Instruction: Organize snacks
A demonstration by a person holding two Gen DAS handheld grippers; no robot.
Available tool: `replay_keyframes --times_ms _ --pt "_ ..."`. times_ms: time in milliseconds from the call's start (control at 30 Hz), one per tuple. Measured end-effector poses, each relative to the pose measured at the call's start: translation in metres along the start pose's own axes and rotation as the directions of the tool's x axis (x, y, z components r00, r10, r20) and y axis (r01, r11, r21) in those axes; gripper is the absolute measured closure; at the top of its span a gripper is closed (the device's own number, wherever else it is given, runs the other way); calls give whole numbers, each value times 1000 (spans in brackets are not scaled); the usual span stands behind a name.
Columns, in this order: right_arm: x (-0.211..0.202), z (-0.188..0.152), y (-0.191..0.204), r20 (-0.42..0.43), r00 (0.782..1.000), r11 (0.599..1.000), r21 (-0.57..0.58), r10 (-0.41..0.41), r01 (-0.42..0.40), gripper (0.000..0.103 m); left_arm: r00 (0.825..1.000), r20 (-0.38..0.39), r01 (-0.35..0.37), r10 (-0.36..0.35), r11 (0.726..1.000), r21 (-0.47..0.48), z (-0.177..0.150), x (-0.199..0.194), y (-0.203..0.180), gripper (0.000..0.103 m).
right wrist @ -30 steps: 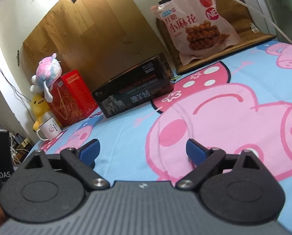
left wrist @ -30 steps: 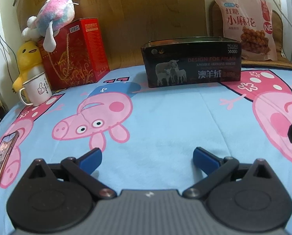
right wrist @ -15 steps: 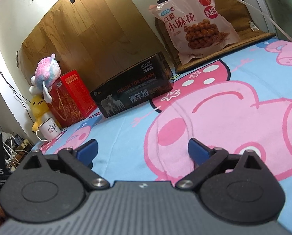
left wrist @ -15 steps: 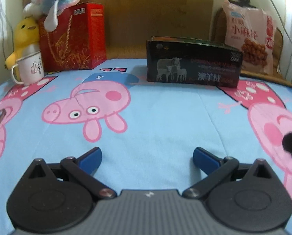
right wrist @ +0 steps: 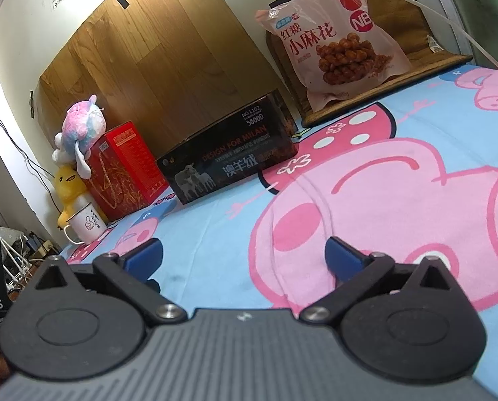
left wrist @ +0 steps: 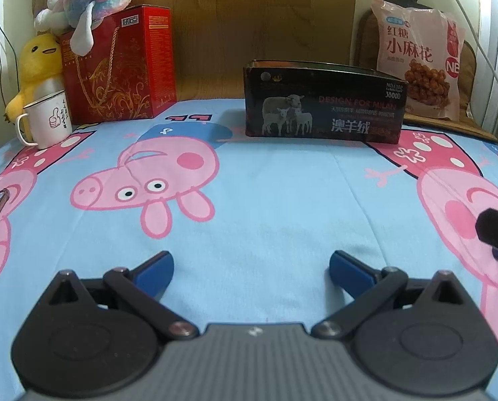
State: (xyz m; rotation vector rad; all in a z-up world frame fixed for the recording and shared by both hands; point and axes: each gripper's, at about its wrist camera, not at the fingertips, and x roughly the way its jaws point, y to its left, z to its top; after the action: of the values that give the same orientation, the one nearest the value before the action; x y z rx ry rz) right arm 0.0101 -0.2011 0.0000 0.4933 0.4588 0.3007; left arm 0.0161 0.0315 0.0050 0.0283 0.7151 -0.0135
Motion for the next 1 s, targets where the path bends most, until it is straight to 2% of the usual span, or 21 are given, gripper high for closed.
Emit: replay_keyframes --times_ms 167,333,633,1000 --pt "0 1 2 -2 1000 1000 -11 -7 7 0 998 -34 -44 45 999 30 4 -5 -4 0" --pt "-5 1 9 21 1000 998 -69 -11 13 0 986 19 -164 163 982 90 10 -20 -9 0" --pt "-19 6 15 94 996 994 -106 1 9 0 978 53 -207 203 976 74 20 -35 -7 0" --pt "-20 7 14 90 996 995 -99 12 -3 0 967 80 -249 243 965 81 20 -42 -6 0"
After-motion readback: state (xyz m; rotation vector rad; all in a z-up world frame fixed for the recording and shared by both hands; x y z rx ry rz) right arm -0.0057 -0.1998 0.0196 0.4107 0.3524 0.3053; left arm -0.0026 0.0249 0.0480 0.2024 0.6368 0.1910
